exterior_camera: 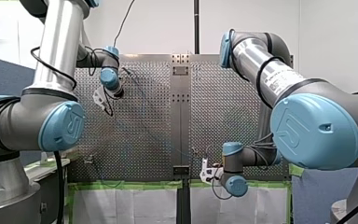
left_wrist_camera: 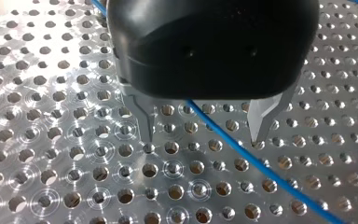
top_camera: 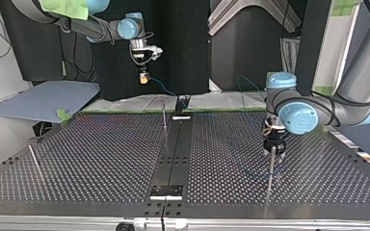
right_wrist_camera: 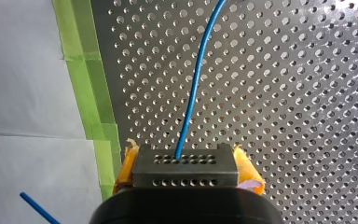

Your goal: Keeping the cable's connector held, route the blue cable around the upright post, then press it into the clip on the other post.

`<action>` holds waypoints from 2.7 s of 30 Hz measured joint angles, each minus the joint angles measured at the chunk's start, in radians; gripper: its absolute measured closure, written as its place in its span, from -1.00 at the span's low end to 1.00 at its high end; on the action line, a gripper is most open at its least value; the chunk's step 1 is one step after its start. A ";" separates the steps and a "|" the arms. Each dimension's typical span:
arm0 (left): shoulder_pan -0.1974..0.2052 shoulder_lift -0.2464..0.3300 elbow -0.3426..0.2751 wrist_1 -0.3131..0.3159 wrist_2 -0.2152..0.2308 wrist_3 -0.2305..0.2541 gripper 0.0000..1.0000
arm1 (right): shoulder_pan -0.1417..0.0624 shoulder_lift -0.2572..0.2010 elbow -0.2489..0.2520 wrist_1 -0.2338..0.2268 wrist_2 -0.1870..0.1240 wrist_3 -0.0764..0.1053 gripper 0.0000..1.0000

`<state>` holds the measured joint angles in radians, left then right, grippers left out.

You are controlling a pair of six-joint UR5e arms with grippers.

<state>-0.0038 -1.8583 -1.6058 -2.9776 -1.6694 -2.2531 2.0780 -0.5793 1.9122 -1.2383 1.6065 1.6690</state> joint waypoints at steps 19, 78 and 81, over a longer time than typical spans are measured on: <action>0.030 0.029 -0.079 0.087 0.046 -0.164 -1.00 | 0.000 0.000 0.000 0.002 -0.004 -0.001 1.00; 0.077 0.222 -0.301 0.239 0.166 -0.469 -1.00 | 0.000 0.000 0.000 0.001 -0.012 -0.001 1.00; 0.076 0.232 -0.305 0.239 0.169 -0.466 -1.00 | 0.000 0.000 0.000 0.001 -0.012 0.000 1.00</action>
<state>0.0724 -1.6259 -1.9110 -2.7384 -1.5008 -2.7190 2.0782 -0.5791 1.9122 -1.2376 1.5940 1.6688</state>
